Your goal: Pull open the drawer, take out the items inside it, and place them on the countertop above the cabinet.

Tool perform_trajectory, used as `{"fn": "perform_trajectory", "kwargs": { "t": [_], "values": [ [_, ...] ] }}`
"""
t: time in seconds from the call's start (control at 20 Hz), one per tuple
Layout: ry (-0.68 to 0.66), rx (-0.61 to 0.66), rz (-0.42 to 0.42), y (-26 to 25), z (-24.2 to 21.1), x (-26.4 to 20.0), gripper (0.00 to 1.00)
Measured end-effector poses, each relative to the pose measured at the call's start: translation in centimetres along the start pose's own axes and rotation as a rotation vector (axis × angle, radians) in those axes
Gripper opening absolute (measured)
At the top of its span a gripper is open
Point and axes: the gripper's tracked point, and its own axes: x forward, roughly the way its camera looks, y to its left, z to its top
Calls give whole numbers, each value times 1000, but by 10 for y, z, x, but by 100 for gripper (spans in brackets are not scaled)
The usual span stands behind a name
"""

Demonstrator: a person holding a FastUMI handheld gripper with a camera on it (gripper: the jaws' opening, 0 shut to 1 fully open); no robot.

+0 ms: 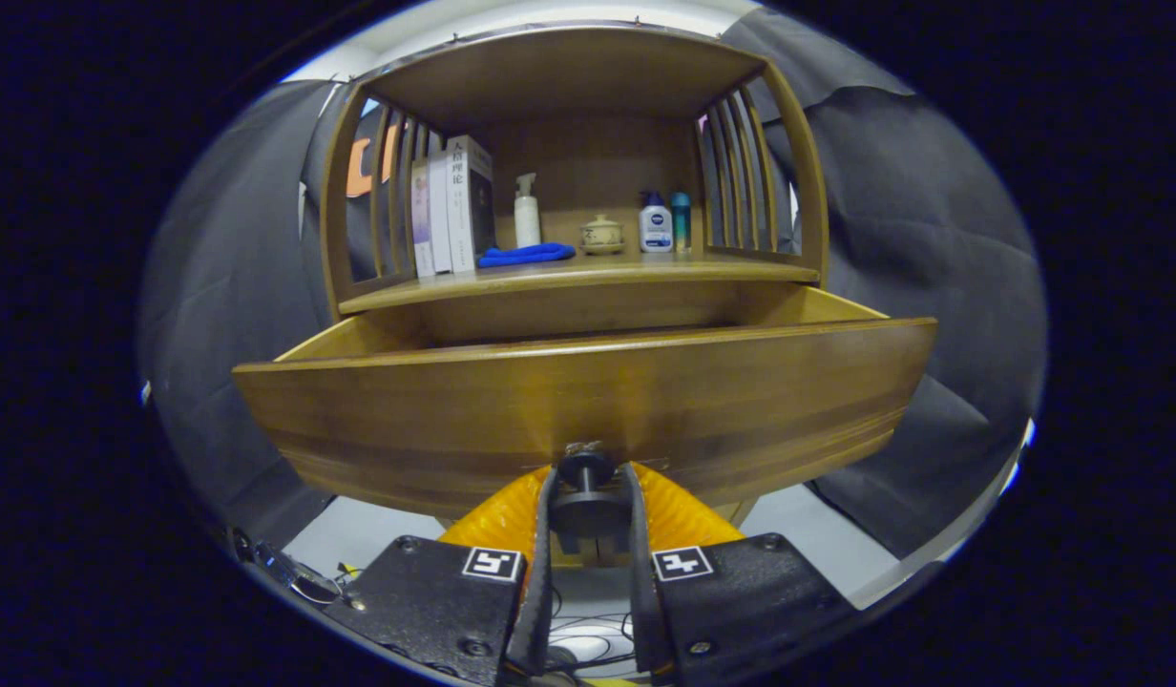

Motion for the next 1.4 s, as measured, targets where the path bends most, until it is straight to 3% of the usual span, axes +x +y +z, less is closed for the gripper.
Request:
{"fn": "perform_trajectory", "kwargs": {
  "t": [0.55, 0.85, 1.0, 1.15, 1.4],
  "values": [
    [54, 6, 43, 4, -14, -25, 37],
    [160, 77, 114, 13, 9, -60, 64],
    [146, 51, 162, 25, 43, -81, 67],
    [138, -17, 186, 37, 69, -82, 78],
    [224, -55, 172, 38, 95, -55, 78]
  ]
}}
